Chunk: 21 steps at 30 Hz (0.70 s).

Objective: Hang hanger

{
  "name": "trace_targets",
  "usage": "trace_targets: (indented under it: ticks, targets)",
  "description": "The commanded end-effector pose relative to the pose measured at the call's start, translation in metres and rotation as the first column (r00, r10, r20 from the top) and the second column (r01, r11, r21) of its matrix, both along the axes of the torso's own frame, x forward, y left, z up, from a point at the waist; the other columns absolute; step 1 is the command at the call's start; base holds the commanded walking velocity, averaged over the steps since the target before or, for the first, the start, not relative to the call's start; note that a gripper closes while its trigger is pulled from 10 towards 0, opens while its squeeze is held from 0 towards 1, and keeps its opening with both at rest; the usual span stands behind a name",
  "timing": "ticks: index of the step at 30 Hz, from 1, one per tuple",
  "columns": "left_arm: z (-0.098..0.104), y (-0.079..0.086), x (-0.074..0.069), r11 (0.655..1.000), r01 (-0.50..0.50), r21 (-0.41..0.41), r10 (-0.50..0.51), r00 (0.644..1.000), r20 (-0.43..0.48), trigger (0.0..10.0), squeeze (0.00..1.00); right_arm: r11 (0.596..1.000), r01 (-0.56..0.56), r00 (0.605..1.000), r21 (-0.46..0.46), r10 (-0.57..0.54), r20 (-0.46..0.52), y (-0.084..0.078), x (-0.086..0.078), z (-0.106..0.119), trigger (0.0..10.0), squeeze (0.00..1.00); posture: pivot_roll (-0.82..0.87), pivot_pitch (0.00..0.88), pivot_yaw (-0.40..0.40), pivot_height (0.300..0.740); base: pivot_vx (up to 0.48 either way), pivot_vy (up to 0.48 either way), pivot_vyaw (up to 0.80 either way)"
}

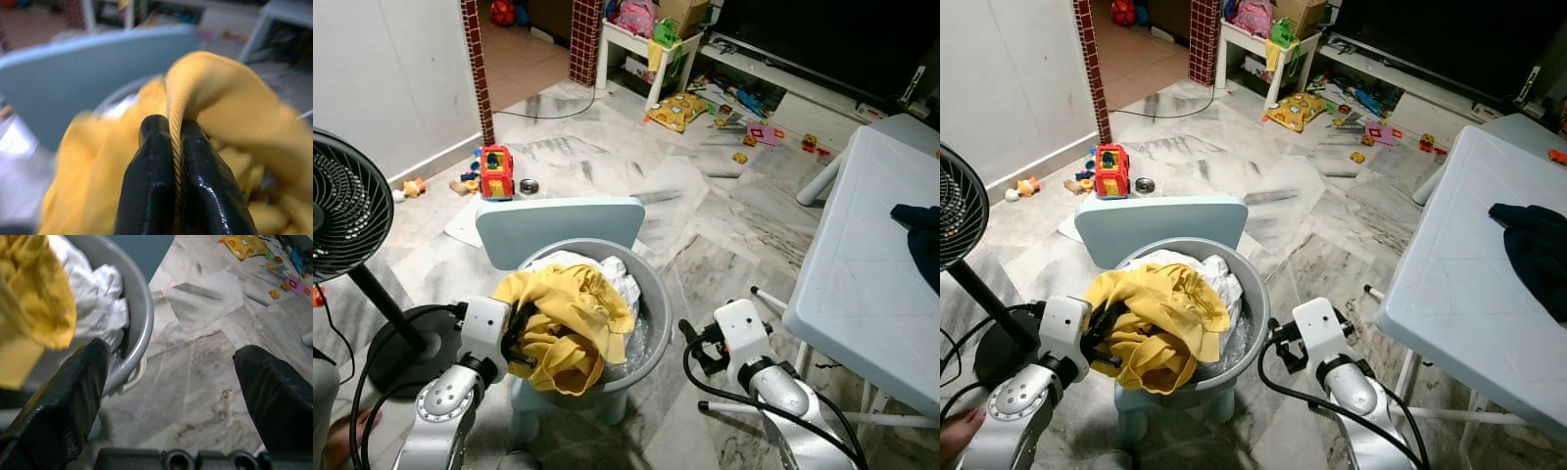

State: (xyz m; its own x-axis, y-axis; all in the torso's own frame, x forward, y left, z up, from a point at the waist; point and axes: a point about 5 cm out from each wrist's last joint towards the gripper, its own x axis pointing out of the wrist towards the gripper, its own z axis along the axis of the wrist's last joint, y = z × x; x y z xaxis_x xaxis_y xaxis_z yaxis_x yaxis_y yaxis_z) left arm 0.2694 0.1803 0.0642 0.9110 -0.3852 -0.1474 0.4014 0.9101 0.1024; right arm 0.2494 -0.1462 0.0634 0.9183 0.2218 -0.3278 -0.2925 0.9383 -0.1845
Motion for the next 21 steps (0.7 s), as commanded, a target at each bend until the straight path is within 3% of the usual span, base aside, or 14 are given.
trace_targets:
  ticks: [1, 6, 11, 12, 13, 14, 15, 16, 17, 18, 21]
  targets:
    - [0.029, -0.023, 0.014, 0.992, 0.122, -0.011, -0.121, 0.988, 0.097, 0.0, 0.0, 0.997, 0.066, 0.995, 0.039, -0.068, 0.071, -0.011, 0.004, 0.016, 10.0, 0.0, 0.14, 0.085, -0.186, 0.74, 0.0, 0.0, 0.0]
    - [0.086, -0.051, 0.043, 0.984, 0.175, -0.037, -0.159, 0.95, 0.267, 0.0, 0.0, 0.976, 0.178, 0.966, 0.125, -0.198, 0.168, -0.022, 0.013, 0.04, 10.0, 0.0, 0.13, 0.072, -0.174, 0.74, 0.0, 0.0, 0.0]
    - [0.118, -0.075, 0.055, 0.967, 0.244, -0.071, -0.203, 0.91, 0.362, 0.0, 0.0, 0.952, 0.247, 0.935, 0.181, -0.283, 0.215, -0.029, 0.018, 0.053, 10.0, 0.0, 0.12, 0.062, -0.16, 0.74, 0.0, 0.0, 0.0]
    - [0.123, -0.079, 0.056, 0.964, 0.254, -0.083, -0.208, 0.907, 0.367, 0.5, 0.0, 0.947, 0.257, 0.928, 0.195, -0.298, 0.223, -0.03, 0.018, 0.056, 10.0, 0.0, 0.12, 0.061, -0.159, 0.74, 0.0, 0.0, 0.0]
    - [0.124, -0.081, 0.055, 0.961, 0.264, -0.085, -0.217, 0.906, 0.364, 1.8, 0.0, 0.941, 0.264, 0.923, 0.21, -0.31, 0.229, -0.031, 0.017, 0.058, 10.0, 0.0, 0.12, 0.06, -0.156, 0.74, 0.0, 0.0, 0.0]
    - [0.125, -0.082, 0.055, 0.959, 0.27, -0.085, -0.223, 0.905, 0.361, 1.8, 0.0, 0.937, 0.269, 0.919, 0.222, -0.319, 0.232, -0.032, 0.017, 0.059, 10.0, 0.0, 0.12, 0.06, -0.156, 0.74, 0.0, 0.0, 0.0]
    - [0.125, -0.086, 0.053, 0.954, 0.289, -0.085, -0.243, 0.904, 0.351, 3.9, 0.0, 0.924, 0.287, 0.907, 0.253, -0.347, 0.239, -0.035, 0.015, 0.063, 10.0, 0.0, 0.12, 0.059, -0.152, 0.74, 0.0, 0.0, 0.0]
    - [0.125, -0.087, 0.052, 0.951, 0.299, -0.085, -0.253, 0.904, 0.343, 3.9, 0.0, 0.915, 0.297, 0.899, 0.274, -0.364, 0.242, -0.036, 0.014, 0.065, 10.0, 0.0, 0.12, 0.059, -0.152, 0.74, 0.0, 0.0, 0.0]
    - [0.122, -0.088, 0.049, 0.949, 0.305, -0.086, -0.26, 0.905, 0.336, 8.7, 0.0, 0.907, 0.306, 0.892, 0.289, -0.379, 0.247, -0.038, 0.012, 0.067, 10.0, 0.0, 0.12, 0.059, -0.15, 0.74, 0.0, 0.0, 0.0]
    - [0.119, -0.088, 0.046, 0.948, 0.308, -0.085, -0.267, 0.909, 0.321, 10.0, 0.0, 0.893, 0.321, 0.881, 0.315, -0.404, 0.248, -0.04, 0.009, 0.069, 10.0, 0.0, 0.12, 0.057, -0.15, 0.74, 0.0, 0.0, 0.0]
    - [0.106, -0.087, 0.04, 0.95, 0.286, -0.126, -0.245, 0.931, 0.27, 10.0, 0.0, 0.875, 0.348, 0.86, 0.337, -0.441, 0.257, -0.045, 0.001, 0.074, 10.0, 0.0, 0.11, 0.053, -0.148, 0.74, 0.0, 0.0, 0.0]
